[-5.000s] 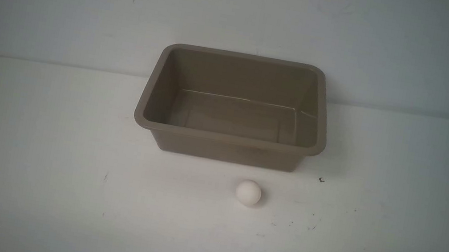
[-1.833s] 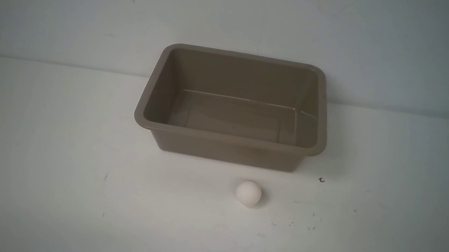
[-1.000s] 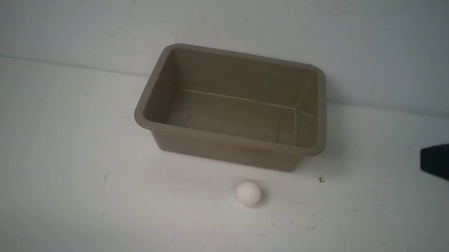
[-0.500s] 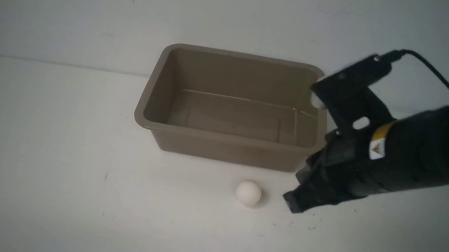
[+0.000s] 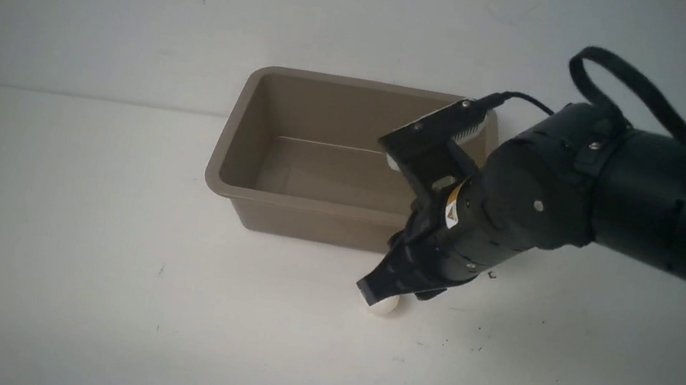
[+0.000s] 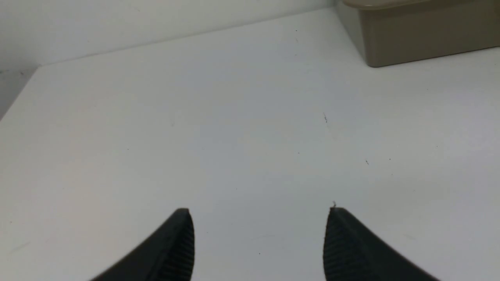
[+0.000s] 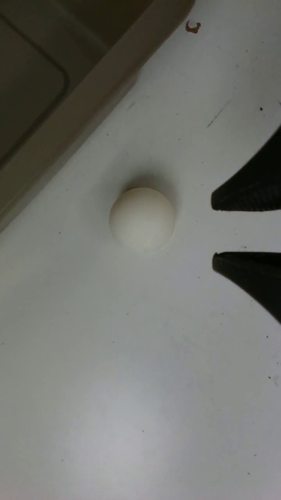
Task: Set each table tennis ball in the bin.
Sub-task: Use the right arm to clamp the table tennis ball closest to it
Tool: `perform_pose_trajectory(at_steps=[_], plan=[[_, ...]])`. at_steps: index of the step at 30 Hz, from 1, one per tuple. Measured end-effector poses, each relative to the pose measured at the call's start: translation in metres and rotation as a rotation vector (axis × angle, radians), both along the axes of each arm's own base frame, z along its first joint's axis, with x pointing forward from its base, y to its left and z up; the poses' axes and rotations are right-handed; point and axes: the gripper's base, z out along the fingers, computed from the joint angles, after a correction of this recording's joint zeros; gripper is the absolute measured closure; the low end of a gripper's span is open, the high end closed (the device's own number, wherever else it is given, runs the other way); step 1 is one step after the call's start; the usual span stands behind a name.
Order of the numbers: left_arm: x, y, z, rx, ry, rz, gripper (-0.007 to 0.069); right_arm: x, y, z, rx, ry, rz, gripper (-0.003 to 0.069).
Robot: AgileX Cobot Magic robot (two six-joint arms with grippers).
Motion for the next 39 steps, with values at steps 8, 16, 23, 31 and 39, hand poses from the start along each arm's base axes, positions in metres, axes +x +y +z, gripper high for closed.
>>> perform_pose_trajectory(at_steps=[8, 16, 23, 31, 39], plan=[[0.0, 0.0, 0.0, 0.0, 0.0, 0.0, 0.022, 0.009, 0.009, -0.011, 0.012, 0.025, -0.01, 0.0294], [0.0, 0.0, 0.0, 0.0, 0.0, 0.0, 0.022, 0.024, 0.021, -0.033, -0.017, 0.061, -0.013, 0.0234], [0.0, 0.0, 0.0, 0.0, 0.0, 0.0, 0.022, 0.034, 0.029, -0.051, -0.052, 0.097, -0.015, 0.0231], [0.0, 0.0, 0.0, 0.0, 0.0, 0.0, 0.022, 0.046, 0.03, -0.061, -0.105, 0.105, -0.015, 0.0231], [0.0, 0.0, 0.0, 0.0, 0.0, 0.0, 0.022, 0.056, 0.02, -0.065, -0.105, 0.115, -0.048, 0.0219]])
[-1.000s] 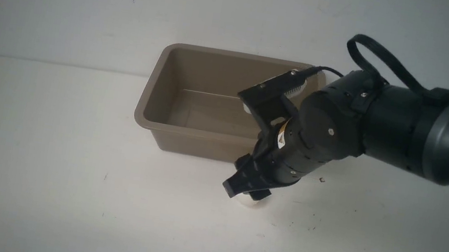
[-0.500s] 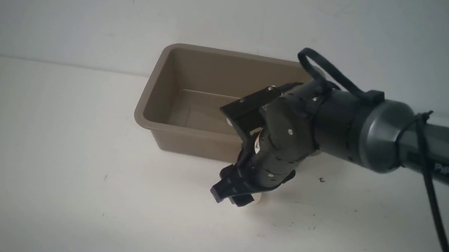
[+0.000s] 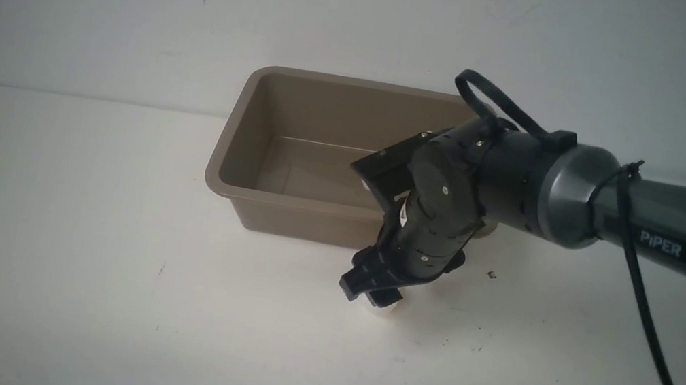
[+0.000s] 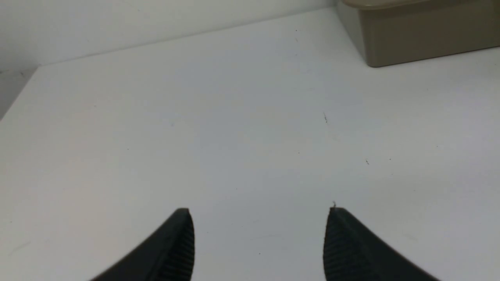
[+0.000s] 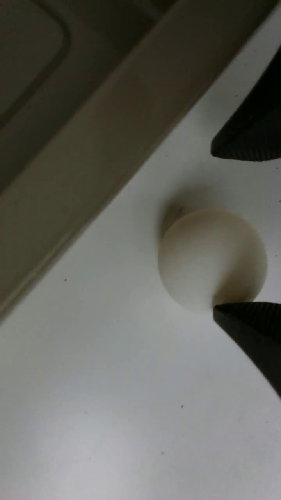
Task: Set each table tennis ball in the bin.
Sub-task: Use the right arm to clamp the table tennis ball closest to it
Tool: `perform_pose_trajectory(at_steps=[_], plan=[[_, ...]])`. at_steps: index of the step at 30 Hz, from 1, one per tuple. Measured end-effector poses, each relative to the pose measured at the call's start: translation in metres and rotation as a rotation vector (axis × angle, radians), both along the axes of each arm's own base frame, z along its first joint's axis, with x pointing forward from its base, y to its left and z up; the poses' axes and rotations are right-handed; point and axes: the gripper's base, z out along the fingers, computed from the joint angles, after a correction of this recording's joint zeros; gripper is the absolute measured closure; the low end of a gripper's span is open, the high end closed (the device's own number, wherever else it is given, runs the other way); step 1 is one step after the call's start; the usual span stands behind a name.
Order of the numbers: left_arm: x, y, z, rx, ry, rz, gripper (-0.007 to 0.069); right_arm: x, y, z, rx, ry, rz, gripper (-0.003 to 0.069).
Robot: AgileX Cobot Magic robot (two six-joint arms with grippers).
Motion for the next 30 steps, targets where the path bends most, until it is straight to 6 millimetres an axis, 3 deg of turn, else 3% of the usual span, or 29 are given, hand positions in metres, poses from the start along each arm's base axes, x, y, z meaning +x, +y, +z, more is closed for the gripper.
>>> perform_pose_trajectory(at_steps=[11, 19, 25, 30], plan=[[0.0, 0.0, 0.0, 0.0, 0.0, 0.0, 0.022, 0.004, 0.0, -0.005, 0.051, 0.012, 0.013, 0.0186], [0.0, 0.0, 0.0, 0.0, 0.0, 0.0, 0.022, 0.008, 0.003, -0.031, 0.03, 0.045, 0.019, 0.0186], [0.0, 0.0, 0.0, 0.0, 0.0, 0.0, 0.022, 0.01, 0.005, -0.033, 0.048, 0.028, 0.013, 0.0306], [0.0, 0.0, 0.0, 0.0, 0.0, 0.0, 0.022, 0.006, 0.006, -0.03, 0.03, 0.035, 0.056, 0.0303]])
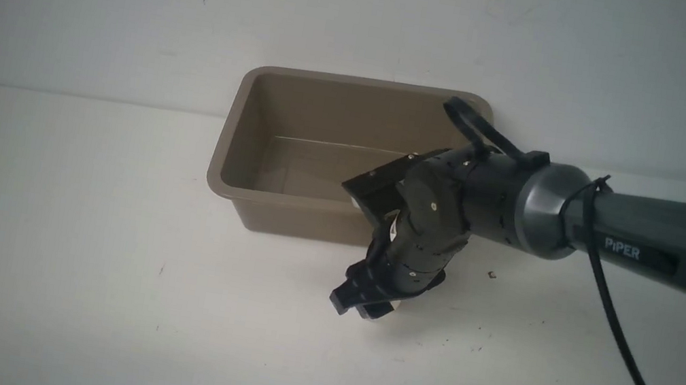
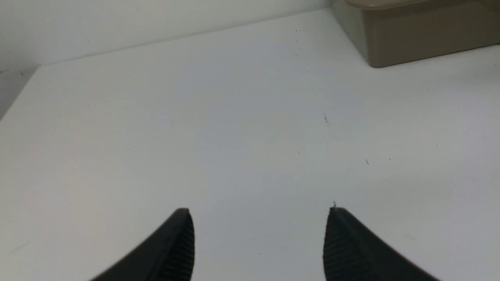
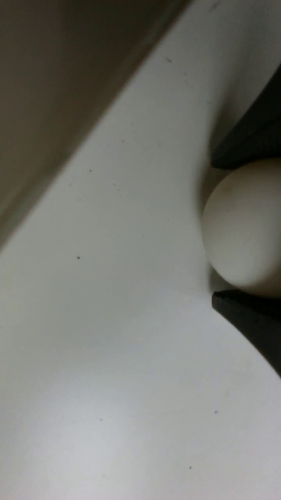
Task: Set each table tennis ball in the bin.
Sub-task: Use the right arm to clamp the table tennis ball closest to it, then use the right arm to put the table tennis ball into the box
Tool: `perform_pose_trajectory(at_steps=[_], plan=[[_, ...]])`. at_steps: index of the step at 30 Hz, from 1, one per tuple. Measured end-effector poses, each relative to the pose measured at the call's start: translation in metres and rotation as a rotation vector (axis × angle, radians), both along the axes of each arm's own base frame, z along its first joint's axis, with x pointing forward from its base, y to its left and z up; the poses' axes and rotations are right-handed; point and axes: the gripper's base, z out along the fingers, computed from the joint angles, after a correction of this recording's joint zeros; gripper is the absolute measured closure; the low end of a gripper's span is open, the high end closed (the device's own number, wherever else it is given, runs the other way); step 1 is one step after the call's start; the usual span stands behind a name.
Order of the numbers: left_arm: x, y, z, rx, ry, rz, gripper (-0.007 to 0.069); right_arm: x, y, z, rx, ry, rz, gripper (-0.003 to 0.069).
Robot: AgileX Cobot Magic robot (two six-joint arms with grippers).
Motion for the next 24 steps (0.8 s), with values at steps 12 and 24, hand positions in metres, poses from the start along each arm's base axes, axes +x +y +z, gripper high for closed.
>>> perform_pose_trajectory(at_steps=[12, 24], plan=[[0.0, 0.0, 0.0, 0.0, 0.0, 0.0, 0.022, -0.037, 0.03, 0.137, 0.249, -0.307, 0.175, 0.0303], [0.0, 0.0, 0.0, 0.0, 0.0, 0.0, 0.022, 0.046, -0.021, 0.182, 0.253, -0.492, -0.037, 0.0303]])
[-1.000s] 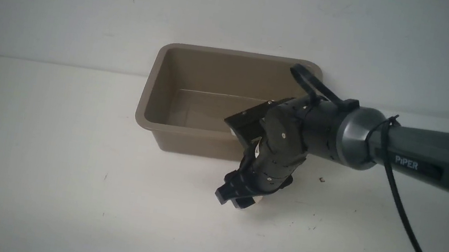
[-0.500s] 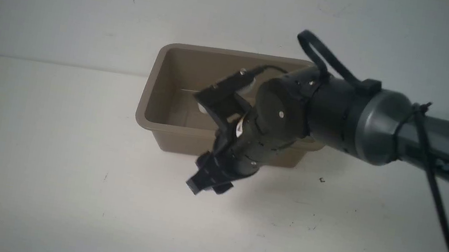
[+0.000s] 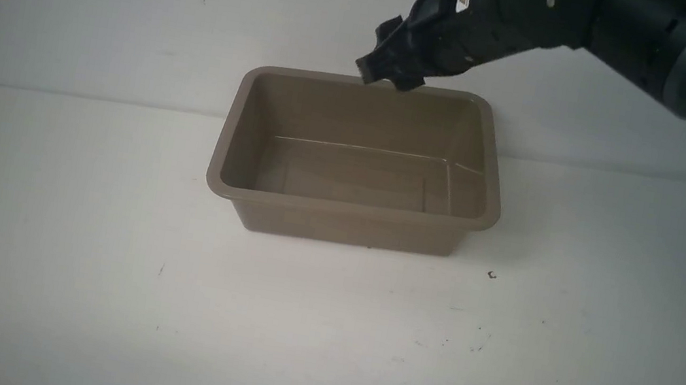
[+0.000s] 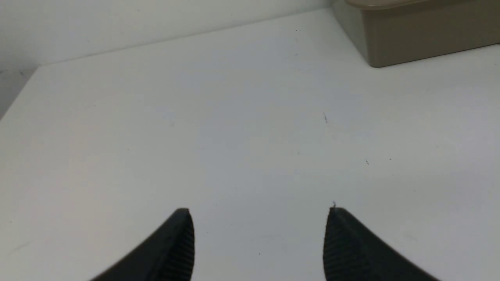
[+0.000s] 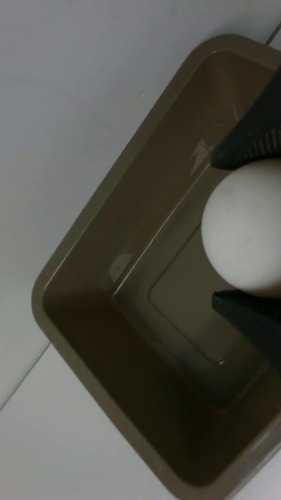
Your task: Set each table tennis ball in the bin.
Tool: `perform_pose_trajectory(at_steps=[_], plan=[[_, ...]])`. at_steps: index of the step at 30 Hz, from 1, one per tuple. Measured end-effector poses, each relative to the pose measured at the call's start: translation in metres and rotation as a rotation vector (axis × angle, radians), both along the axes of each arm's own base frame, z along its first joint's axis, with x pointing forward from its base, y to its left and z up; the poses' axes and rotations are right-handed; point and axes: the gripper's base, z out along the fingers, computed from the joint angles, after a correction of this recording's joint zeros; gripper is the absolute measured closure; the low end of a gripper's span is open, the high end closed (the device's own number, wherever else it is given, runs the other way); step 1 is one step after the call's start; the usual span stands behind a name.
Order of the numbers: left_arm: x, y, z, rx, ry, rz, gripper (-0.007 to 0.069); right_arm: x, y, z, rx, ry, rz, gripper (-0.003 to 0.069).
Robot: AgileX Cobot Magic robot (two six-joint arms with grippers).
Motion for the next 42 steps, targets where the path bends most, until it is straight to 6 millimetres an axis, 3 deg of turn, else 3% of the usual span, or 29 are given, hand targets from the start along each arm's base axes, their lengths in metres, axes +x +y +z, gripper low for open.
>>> perform_pose_trajectory(at_steps=[11, 19, 26, 29, 31, 33, 36, 37, 40, 42], plan=[[0.0, 0.0, 0.0, 0.0, 0.0, 0.0, 0.022, 0.029, 0.001, -0.079, -0.107, 0.161, -0.029, 0.0303], [0.0, 0.0, 0.0, 0.0, 0.0, 0.0, 0.022, 0.03, 0.001, -0.097, -0.141, 0.219, -0.031, 0.0302], [0.0, 0.0, 0.0, 0.0, 0.0, 0.0, 0.022, 0.031, 0.002, -0.102, -0.121, 0.24, -0.063, 0.0153], [0.0, 0.0, 0.0, 0.0, 0.0, 0.0, 0.022, 0.03, 0.0, -0.099, -0.123, 0.247, -0.069, 0.0127], [0.0, 0.0, 0.0, 0.0, 0.0, 0.0, 0.022, 0.028, -0.002, -0.092, -0.138, 0.242, -0.07, 0.0129], [0.0, 0.0, 0.0, 0.0, 0.0, 0.0, 0.022, 0.023, -0.008, -0.074, -0.169, 0.218, -0.068, 0.015], [0.0, 0.0, 0.0, 0.0, 0.0, 0.0, 0.022, 0.001, -0.024, -0.003, -0.156, 0.08, -0.079, 0.025], [0.0, 0.0, 0.0, 0.0, 0.0, 0.0, 0.022, -0.004, -0.028, 0.012, -0.146, 0.051, -0.081, 0.0282], [0.0, 0.0, 0.0, 0.0, 0.0, 0.0, 0.022, -0.037, -0.047, 0.08, -0.075, -0.09, -0.085, 0.0409], [0.0, 0.0, 0.0, 0.0, 0.0, 0.0, 0.022, -0.061, -0.061, 0.114, -0.041, -0.163, -0.082, 0.0503]])
